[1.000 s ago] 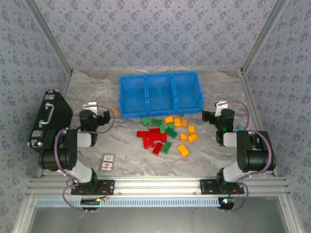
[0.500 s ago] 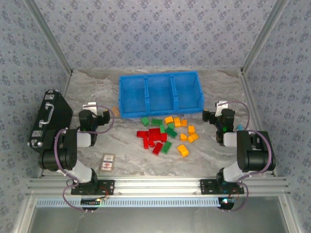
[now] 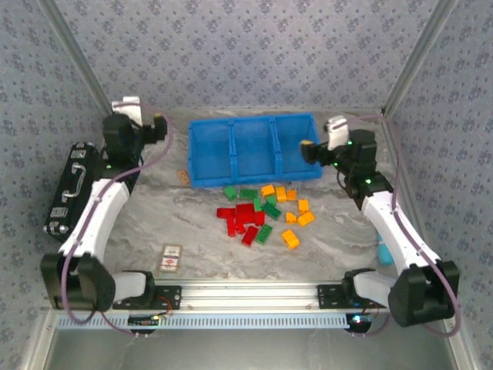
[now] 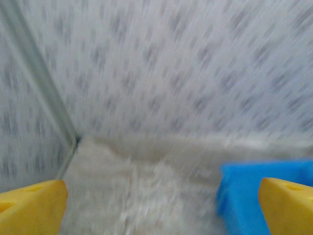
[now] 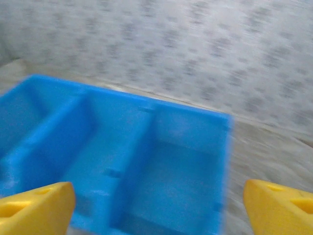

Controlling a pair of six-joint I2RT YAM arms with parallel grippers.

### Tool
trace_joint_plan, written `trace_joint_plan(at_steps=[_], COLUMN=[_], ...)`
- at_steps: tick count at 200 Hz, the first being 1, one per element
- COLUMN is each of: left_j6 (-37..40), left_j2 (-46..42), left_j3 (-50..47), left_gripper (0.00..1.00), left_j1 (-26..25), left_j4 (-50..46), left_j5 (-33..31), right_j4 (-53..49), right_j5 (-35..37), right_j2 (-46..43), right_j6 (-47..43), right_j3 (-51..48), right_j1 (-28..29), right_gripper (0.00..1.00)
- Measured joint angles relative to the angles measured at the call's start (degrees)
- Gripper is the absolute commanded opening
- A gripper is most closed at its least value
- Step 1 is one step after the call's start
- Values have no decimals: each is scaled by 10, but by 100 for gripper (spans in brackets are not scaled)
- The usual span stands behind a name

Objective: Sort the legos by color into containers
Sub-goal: Pick up the lego from the center of the table.

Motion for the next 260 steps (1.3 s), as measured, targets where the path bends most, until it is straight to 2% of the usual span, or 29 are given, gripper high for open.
trace_joint_plan(at_steps=[12, 30, 48, 63, 107, 147, 180, 230, 260], left_j6=[15, 33, 38, 38, 16, -32, -57, -62, -61], left_j2=[-34, -75, -113, -137, -251, -348, -357, -354, -339], left_j3=[40, 50, 23, -23, -160, -222, -223, -223, -223], left_gripper=[100, 100, 100, 100, 100, 100, 100, 100, 100], left_j1=[-23, -41, -53, -61, -120, -139, -143, -145, -146], left_j4=[-46, -113, -174, -212, -261, -259, -267, -284, -285], left_j5=[3, 8, 24, 54, 178, 235, 263, 268, 270], right_j4=[-34, -85, -130, -159, -173, -155, -123, -102, -102], right_j5=[7, 36, 61, 67, 82, 101, 97, 100, 104], right_j2=[3, 25, 36, 37, 79, 170, 214, 261, 272], right_j6=[2, 18, 43, 63, 99, 105, 106, 99, 95], right_j3=[1, -20, -62, -87, -108, -103, -86, -62, -59], right_j1=[55, 127, 182, 205, 240, 249, 249, 250, 250], right_gripper=[95, 93, 91, 90, 89, 81, 76, 58, 52])
